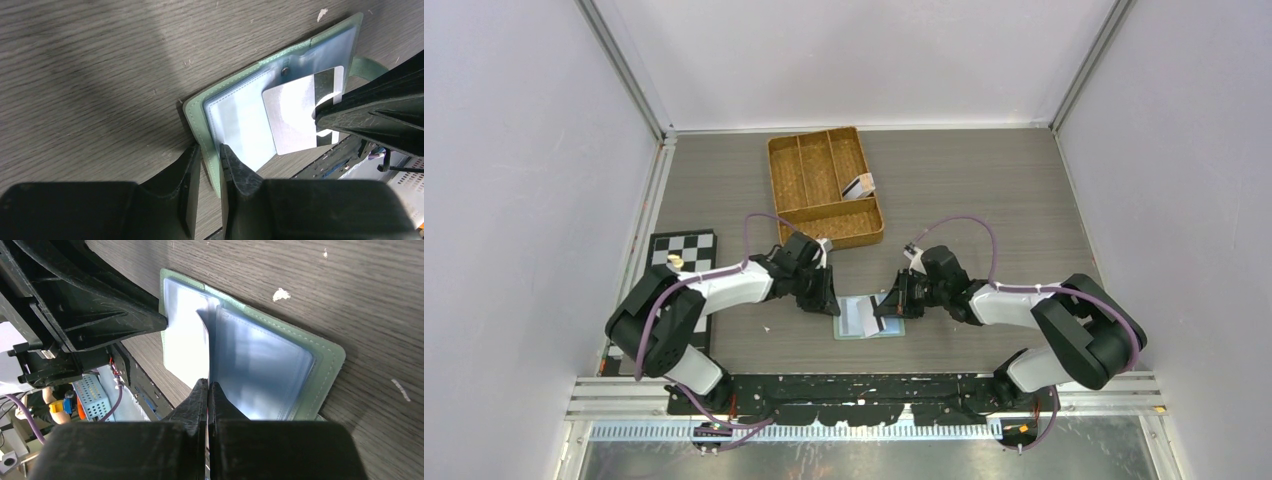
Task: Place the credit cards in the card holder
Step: Insert the credit card into the card holder.
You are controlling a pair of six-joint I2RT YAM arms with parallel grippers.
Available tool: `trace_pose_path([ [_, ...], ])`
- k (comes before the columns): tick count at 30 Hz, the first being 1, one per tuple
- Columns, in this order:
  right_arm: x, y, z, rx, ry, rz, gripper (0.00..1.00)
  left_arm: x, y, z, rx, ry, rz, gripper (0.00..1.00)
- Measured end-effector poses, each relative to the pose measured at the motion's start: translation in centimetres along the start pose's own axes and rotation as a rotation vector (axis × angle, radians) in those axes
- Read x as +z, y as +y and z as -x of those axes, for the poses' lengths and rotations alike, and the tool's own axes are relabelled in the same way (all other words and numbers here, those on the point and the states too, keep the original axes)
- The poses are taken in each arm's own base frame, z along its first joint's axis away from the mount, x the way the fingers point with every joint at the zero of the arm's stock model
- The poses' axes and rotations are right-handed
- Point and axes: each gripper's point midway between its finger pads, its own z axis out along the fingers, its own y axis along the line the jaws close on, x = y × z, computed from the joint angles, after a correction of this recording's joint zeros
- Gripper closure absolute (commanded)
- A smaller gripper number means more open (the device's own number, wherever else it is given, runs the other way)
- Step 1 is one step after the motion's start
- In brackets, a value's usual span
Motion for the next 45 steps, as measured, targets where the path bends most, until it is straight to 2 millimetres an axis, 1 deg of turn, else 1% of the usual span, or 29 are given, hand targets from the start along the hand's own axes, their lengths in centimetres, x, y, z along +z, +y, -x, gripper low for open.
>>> trace_pose_path([
  [3, 0.0, -0.1, 0.1, 0.004, -0.007, -0.004, 0.99, 0.1, 0.0, 0.1, 0.0, 0.002, 0.0, 0.87],
  [7, 0.1, -0.1, 0.2, 0.019, -0.014, -0.01, 1.0, 0.3, 0.0, 0.2, -0.001, 0.002, 0.003, 0.92],
  [10, 0.0, -0.3, 0.1, 0.028, -0.018, -0.017, 1.0, 0.3, 0.1, 0.2, -0.001, 0.002, 0.007, 0.99],
  [11, -0.1, -0.4, 0.0, 0.031, -0.018, -0.02, 1.0, 0.3, 0.1, 0.2, -0.002, 0.002, 0.007, 1.0],
  [17, -0.4, -0.4, -0.3, 0.039, -0.011, -0.019, 0.99, 0.4, 0.1, 0.2, -0.004, 0.005, 0.011, 1.0],
  [27, -1.4, -0.3, -1.2, 0.049, -0.001, -0.026, 0.99, 0.4, 0.1, 0.2, -0.005, 0.008, 0.014, 1.0],
  [45, -1.5, -0.5, -1.3, 0.059, 0.004, -0.033, 1.0, 0.6, 0.0, 0.3, -0.008, 0.017, 0.015, 1.0],
])
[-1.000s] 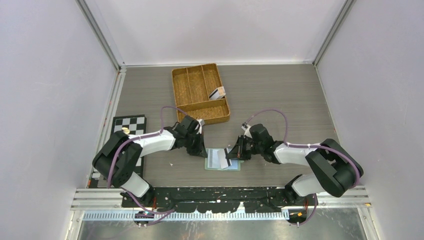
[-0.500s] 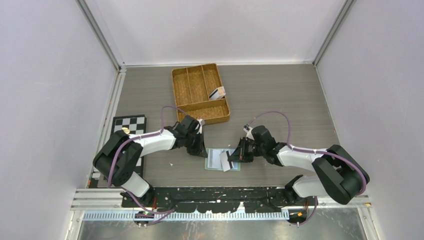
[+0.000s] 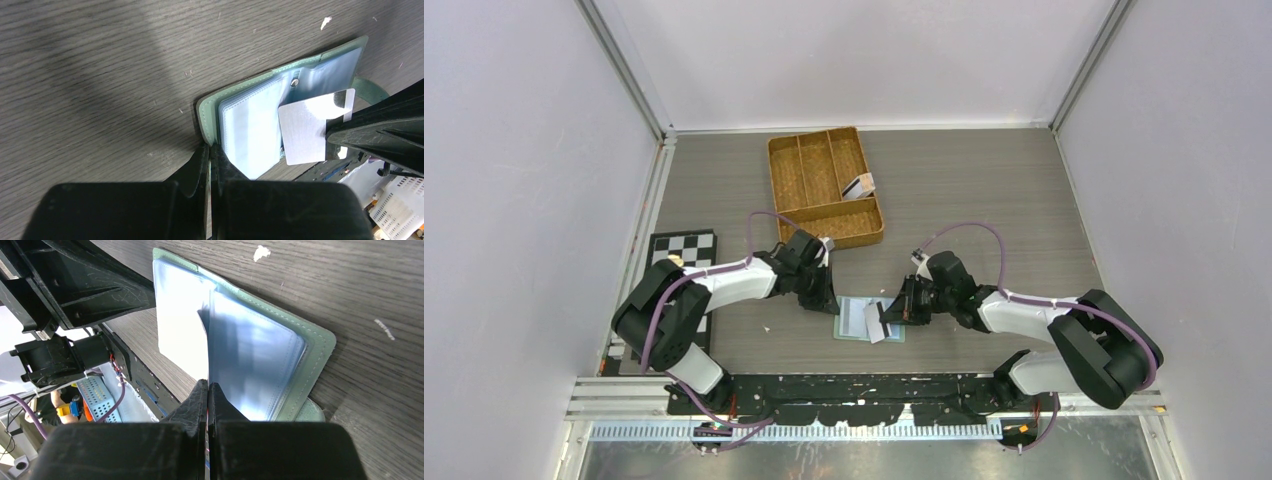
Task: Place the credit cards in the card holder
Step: Insert the credit card into the card holder.
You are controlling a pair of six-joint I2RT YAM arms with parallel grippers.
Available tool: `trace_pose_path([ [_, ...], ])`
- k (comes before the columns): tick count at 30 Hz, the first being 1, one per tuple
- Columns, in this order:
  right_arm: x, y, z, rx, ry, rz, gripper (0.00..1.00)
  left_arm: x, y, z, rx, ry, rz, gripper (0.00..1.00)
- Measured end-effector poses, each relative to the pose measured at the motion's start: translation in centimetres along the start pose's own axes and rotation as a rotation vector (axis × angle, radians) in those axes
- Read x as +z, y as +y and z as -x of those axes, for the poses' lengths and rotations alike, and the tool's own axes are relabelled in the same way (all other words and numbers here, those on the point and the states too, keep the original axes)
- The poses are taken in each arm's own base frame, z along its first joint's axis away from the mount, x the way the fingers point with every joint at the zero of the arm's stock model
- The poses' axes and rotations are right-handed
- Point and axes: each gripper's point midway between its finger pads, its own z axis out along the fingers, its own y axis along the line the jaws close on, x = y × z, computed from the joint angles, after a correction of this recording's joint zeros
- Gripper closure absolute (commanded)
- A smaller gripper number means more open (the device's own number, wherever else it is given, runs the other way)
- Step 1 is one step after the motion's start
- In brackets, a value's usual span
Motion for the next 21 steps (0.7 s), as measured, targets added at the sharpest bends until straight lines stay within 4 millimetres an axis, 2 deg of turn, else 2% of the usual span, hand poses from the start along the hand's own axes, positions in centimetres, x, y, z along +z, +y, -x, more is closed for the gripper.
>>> trace_pose_path([
  [21, -0.11, -0.39, -0.38, 0.022, -0.003, -0.01, 1.0, 0.07, -0.07, 0.04, -0.001, 0.004, -0.001, 1.0],
])
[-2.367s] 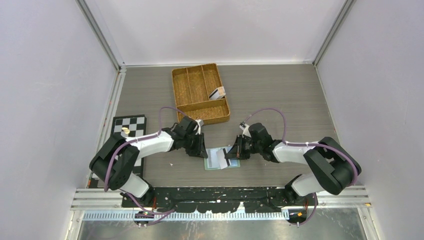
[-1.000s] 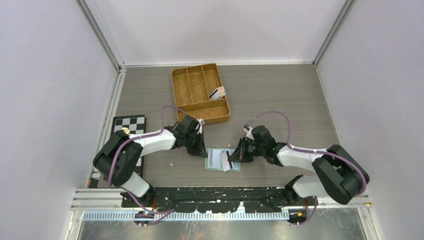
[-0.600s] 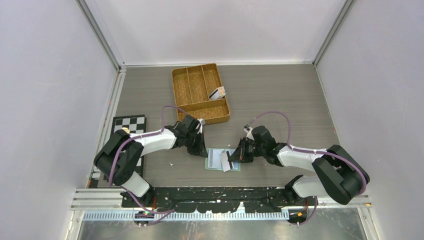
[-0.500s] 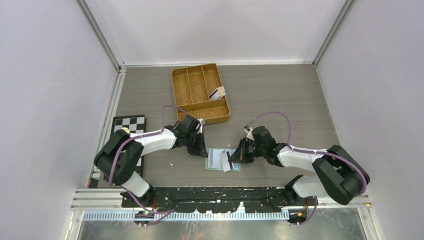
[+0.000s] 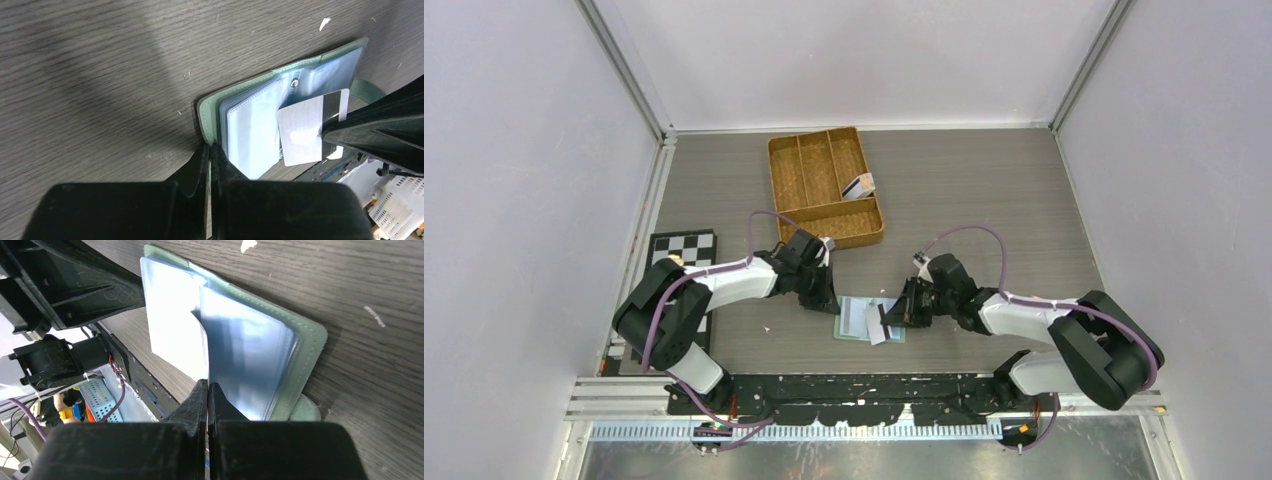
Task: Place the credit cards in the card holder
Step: Insert the credit card into the card holder.
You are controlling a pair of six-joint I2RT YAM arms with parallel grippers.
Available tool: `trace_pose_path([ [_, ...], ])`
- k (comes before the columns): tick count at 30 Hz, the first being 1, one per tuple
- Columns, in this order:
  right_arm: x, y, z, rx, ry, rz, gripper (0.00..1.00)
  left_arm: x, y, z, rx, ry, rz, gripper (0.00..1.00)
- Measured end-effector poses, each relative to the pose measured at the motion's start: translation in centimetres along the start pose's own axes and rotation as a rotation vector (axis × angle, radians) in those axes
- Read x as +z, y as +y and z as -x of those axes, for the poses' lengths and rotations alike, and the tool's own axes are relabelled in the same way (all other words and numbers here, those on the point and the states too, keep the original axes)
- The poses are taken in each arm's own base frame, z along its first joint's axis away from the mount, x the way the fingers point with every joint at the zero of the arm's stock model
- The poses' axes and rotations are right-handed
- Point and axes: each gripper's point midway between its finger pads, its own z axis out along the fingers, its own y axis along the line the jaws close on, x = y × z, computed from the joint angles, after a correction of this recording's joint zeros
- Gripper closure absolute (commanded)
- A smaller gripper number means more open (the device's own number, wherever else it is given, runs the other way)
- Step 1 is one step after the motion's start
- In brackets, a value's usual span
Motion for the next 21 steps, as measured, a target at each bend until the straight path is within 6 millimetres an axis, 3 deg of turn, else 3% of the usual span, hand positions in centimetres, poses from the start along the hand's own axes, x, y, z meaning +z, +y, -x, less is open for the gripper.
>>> trace_pose_path([
  [6, 0.6, -0.7, -0.1, 0.028, 0.013, -0.021, 0.99, 0.0, 0.0, 0.0, 0.0, 0.0, 0.0, 1.0],
  [21, 1.2, -0.4, 0.9, 0.033, -0.023, -0.011, 0.99, 0.0, 0.0, 0.0, 0.0, 0.0, -0.001, 1.0],
])
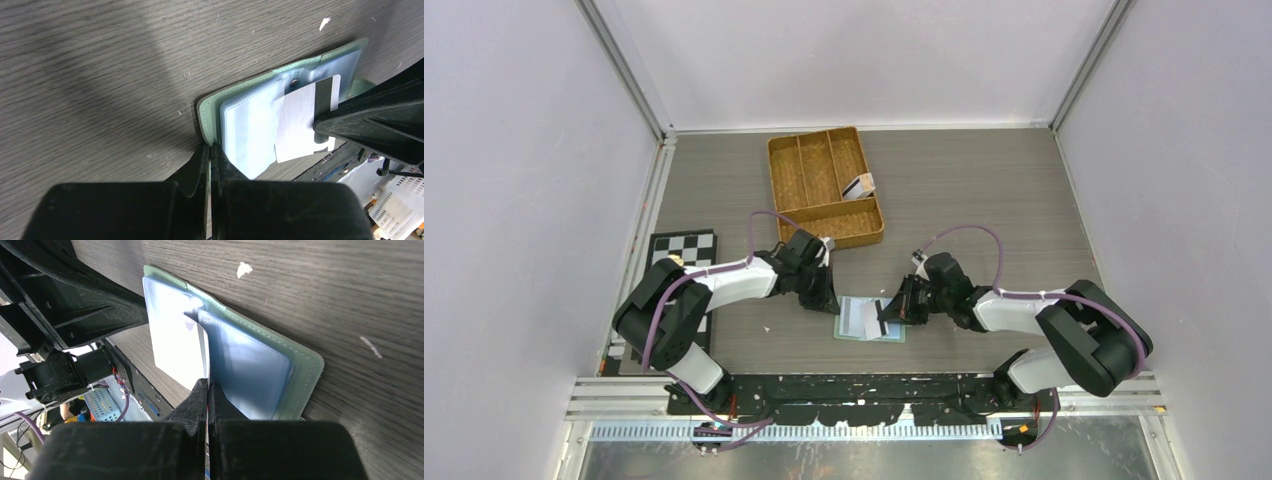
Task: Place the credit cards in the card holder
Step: Insert the credit card into the card holder.
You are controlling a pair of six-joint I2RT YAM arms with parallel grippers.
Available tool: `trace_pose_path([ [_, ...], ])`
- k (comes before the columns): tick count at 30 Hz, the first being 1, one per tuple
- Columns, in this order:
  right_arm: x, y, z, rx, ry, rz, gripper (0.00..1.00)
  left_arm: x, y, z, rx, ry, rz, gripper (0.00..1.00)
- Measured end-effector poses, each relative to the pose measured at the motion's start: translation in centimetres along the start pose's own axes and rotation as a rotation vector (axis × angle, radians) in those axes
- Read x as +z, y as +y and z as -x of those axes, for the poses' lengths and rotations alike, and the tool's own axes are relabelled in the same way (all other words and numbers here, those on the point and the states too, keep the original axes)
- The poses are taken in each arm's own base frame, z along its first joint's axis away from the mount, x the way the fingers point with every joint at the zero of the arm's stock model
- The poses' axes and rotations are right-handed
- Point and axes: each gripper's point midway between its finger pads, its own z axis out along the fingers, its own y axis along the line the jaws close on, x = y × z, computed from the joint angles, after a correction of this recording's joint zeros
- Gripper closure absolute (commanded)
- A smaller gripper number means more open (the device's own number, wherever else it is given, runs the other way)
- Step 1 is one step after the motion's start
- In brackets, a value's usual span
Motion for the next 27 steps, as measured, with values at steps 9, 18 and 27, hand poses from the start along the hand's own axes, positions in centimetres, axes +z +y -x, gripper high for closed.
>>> trace_pose_path([
  [9, 1.1, 0.1, 0.6, 0.007, -0.015, 0.014, 0.99, 0.0, 0.0, 0.0, 0.0, 0.0, 0.0, 1.0],
  [18, 1.8, 0.7, 0.5, -0.01, -0.013, 0.023, 0.82, 0.0, 0.0, 0.0, 0.0, 0.0, -0.001, 1.0],
  [27, 1.0, 0.7, 0.6, -0.037, -0.032, -0.037, 0.57, -0.1, 0.0, 0.0, 0.002, -0.006, -0.002, 1.0],
])
